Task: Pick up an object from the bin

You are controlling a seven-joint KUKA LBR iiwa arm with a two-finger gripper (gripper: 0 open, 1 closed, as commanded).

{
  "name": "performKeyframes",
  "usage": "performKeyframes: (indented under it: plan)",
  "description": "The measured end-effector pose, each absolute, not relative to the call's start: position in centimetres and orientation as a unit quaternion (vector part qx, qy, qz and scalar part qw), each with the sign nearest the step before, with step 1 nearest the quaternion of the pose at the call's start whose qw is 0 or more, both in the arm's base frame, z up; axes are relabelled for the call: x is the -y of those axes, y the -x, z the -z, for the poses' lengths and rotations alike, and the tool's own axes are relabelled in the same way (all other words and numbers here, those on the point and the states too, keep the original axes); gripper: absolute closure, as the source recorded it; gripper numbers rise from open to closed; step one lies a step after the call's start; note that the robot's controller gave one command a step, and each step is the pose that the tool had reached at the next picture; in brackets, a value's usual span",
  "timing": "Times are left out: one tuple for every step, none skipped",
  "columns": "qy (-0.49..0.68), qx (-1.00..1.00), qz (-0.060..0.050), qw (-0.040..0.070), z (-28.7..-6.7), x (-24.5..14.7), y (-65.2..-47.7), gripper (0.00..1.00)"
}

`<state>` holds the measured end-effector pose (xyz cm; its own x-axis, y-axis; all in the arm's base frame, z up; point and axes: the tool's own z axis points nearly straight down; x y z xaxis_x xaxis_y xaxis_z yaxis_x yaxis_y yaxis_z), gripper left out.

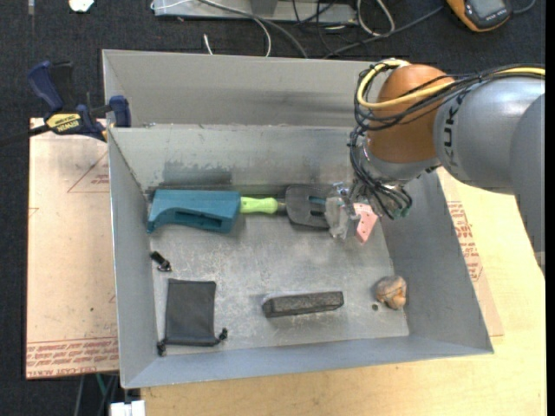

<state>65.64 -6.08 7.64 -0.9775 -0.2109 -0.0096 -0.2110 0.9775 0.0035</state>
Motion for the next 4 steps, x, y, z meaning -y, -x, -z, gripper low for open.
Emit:
performKeyframes:
  plan:
    - [0.121, -0.993, -0.003, 0.006, -7.7, 6.9, -64.9, 1.00]
    - [0.113, -0.994, -0.003, 0.008, -12.2, 6.3, -65.8, 0.00]
    - [0.113, -0.994, -0.003, 0.008, -12.2, 6.3, -65.8, 0.00]
    - [0.122, -0.992, -0.004, 0.008, -9.0, 4.5, -65.4, 0.00]
